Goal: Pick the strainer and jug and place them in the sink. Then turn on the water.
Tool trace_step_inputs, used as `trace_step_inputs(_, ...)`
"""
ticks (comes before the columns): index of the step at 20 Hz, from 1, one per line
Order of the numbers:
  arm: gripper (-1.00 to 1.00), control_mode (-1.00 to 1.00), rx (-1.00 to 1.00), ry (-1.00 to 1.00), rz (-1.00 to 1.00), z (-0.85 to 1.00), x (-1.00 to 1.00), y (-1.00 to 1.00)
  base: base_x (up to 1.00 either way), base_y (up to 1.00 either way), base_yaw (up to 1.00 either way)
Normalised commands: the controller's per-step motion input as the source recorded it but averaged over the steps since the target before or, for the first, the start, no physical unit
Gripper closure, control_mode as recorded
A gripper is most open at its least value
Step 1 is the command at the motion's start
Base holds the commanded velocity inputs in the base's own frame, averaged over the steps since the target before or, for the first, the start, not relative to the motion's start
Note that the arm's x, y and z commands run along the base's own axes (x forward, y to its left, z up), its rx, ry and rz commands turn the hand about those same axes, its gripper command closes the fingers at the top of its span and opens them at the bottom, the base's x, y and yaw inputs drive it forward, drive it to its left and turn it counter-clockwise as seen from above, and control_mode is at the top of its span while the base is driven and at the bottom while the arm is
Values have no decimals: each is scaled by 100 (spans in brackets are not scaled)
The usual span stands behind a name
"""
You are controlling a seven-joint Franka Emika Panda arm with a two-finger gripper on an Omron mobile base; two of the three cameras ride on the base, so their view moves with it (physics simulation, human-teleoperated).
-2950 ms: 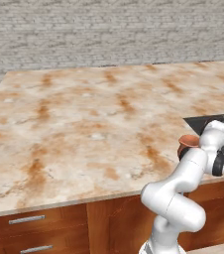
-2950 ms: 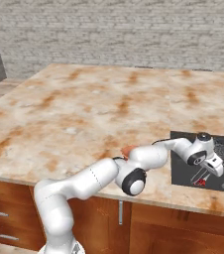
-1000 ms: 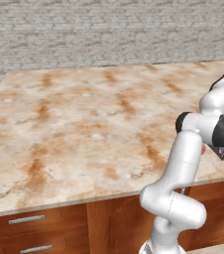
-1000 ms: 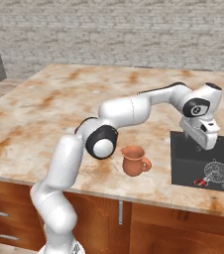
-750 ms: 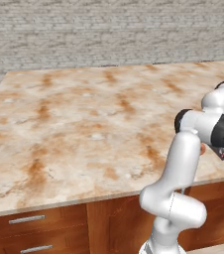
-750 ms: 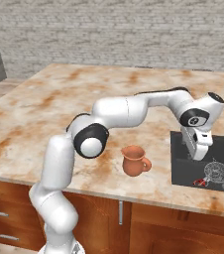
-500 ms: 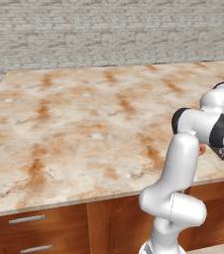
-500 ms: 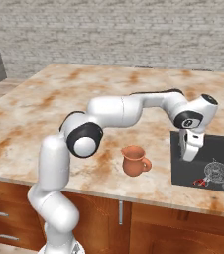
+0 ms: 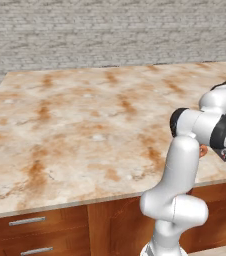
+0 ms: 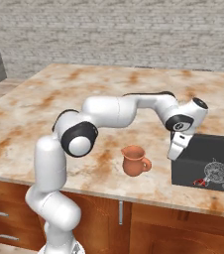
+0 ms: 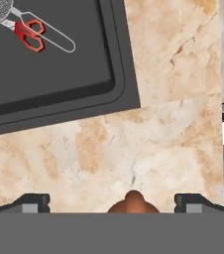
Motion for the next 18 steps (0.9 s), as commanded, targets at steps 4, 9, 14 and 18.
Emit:
trace_step_inputs(4, -100, -100, 6, -12, 0, -9, 23, 0, 0, 0, 0)
trace_step_inputs(9, -100, -100, 24, -11, 5, -2, 1, 2, 0, 0, 0)
trace_step_inputs(14, -100, -100, 8, 2, 7, -1, -16, 17, 0, 0, 0)
trace_step_inputs(18, -100, -100, 8, 8, 17, 0, -12, 23, 0, 0, 0)
